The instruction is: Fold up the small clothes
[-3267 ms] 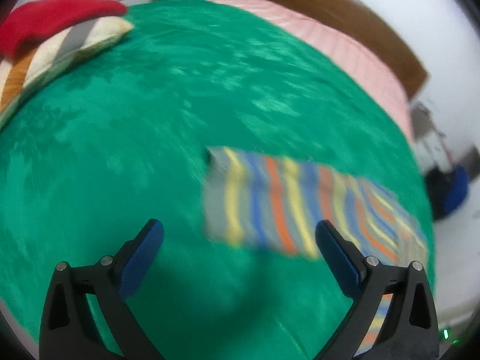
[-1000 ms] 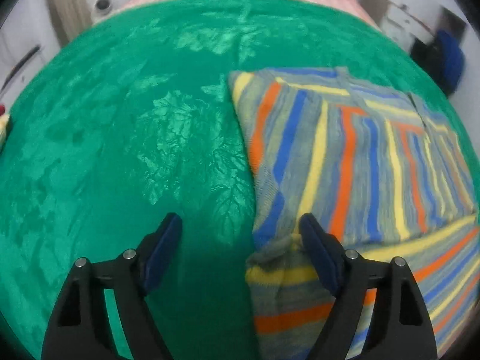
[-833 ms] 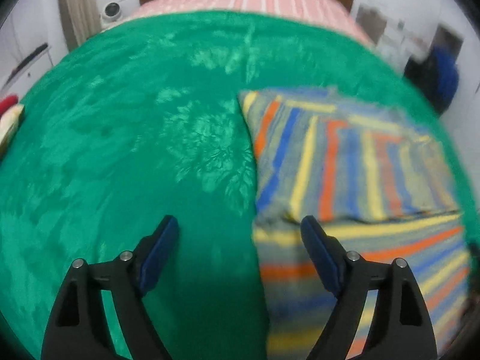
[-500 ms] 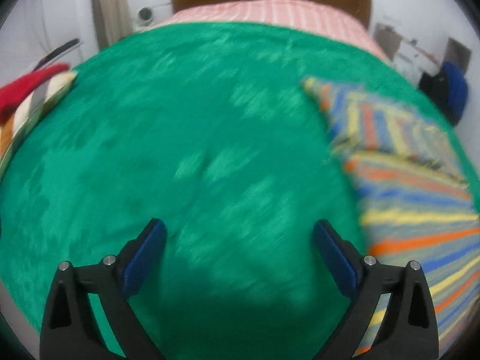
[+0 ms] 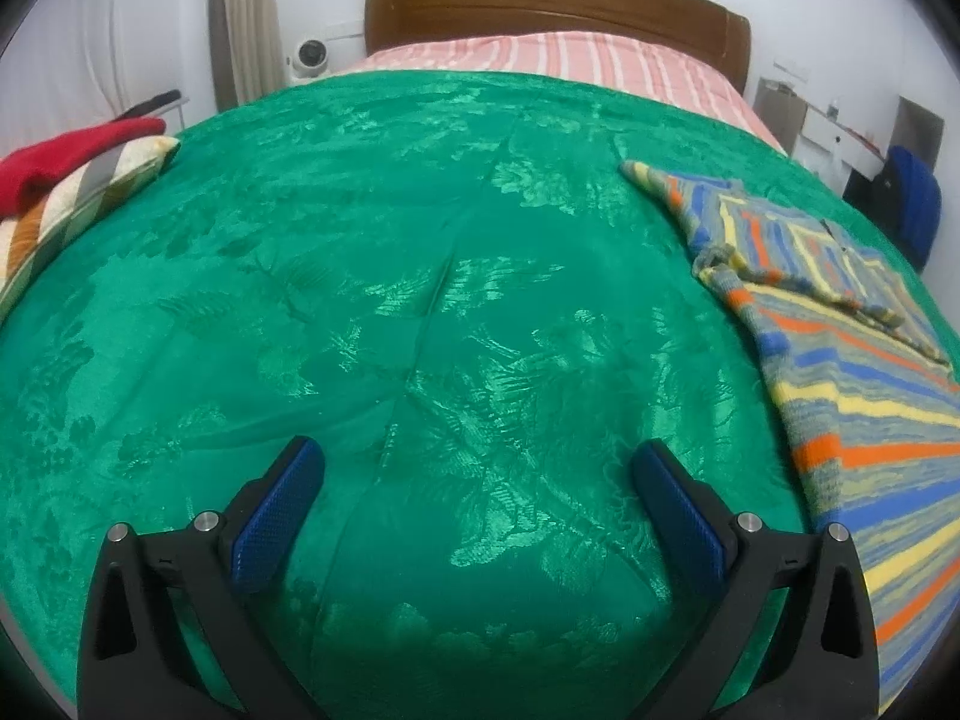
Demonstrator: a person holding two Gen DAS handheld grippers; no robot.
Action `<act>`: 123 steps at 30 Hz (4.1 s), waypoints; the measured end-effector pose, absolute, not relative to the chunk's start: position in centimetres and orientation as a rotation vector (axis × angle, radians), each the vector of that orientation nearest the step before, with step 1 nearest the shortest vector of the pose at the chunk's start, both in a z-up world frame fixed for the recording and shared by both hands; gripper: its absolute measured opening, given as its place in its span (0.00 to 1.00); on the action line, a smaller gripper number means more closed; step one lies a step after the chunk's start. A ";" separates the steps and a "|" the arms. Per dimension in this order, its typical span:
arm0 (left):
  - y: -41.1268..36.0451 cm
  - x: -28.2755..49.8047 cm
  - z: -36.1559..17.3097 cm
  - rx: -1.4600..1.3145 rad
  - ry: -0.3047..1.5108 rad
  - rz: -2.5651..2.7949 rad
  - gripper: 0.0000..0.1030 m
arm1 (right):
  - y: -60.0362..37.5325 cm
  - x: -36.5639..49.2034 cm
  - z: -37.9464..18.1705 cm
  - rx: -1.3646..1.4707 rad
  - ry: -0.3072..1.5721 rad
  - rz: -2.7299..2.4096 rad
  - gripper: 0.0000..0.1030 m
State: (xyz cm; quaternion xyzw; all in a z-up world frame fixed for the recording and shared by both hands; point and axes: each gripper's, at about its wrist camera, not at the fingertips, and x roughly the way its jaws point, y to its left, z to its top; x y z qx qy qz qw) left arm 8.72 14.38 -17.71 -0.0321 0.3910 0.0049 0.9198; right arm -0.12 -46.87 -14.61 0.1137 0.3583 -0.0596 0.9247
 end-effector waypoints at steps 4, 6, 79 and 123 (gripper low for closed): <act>14.8 8.0 -17.5 -0.065 0.802 0.011 1.00 | -46.9 -0.4 -14.6 0.240 0.731 -0.119 0.92; 15.0 7.9 -17.5 -0.064 0.800 0.011 1.00 | -47.0 -0.4 -14.7 0.243 0.728 -0.118 0.92; 9.3 -3.6 -17.2 0.021 1.313 -0.466 0.04 | -36.4 -13.6 -15.8 0.240 1.279 0.287 0.07; 9.1 18.6 -16.1 -0.069 0.958 -0.279 0.79 | -35.9 17.6 -7.2 0.350 0.971 0.433 0.28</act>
